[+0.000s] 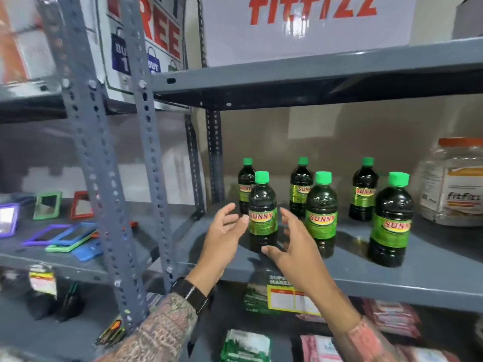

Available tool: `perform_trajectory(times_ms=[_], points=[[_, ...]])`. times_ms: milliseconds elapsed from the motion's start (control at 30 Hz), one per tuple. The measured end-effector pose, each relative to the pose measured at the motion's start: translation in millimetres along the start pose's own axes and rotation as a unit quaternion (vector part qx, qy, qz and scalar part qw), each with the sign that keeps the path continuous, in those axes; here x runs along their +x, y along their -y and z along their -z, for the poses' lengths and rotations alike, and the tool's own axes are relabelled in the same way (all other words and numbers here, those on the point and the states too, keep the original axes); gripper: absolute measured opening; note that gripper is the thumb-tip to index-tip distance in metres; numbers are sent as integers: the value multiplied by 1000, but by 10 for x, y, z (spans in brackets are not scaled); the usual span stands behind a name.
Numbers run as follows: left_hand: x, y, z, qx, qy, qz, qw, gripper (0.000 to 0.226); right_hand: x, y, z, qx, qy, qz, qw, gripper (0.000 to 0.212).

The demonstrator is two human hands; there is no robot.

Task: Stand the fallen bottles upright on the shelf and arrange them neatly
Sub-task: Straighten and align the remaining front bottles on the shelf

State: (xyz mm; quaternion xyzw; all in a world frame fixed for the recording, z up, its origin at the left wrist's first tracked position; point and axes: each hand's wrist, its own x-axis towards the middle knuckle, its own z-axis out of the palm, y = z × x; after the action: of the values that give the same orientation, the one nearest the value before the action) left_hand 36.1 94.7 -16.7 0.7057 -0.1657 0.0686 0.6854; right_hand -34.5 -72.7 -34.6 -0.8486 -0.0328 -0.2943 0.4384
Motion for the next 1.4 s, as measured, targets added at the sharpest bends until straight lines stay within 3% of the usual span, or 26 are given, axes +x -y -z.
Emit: perform_trajectory(times_ms=[133, 333, 833, 933, 1033, 1133, 1400], points=[[169, -10, 16, -16, 96, 3, 995, 57, 197, 8, -150, -32, -5, -23, 999, 104], [302, -9, -20, -6, 181, -33, 983, 36, 316, -22, -243, -6, -30, -54, 998, 86], [431, 141, 361, -56, 161, -23, 985, 35, 495, 106, -712, 11, -1, -54, 998, 83], [446, 162, 335, -104, 128, 27, 986, 25, 526, 102, -701, 167, -10, -106, 980, 65], [475, 151, 262, -152, 85, 90, 981, 38, 576, 181, -692, 302, -34, -169, 938, 45], [468, 144, 190, -157, 67, 106, 980, 41, 615, 215, -715, 323, -26, -177, 929, 26], [429, 193, 145, -146, 51, 102, 983, 36, 593, 226, -811, 326, -42, -157, 931, 26]])
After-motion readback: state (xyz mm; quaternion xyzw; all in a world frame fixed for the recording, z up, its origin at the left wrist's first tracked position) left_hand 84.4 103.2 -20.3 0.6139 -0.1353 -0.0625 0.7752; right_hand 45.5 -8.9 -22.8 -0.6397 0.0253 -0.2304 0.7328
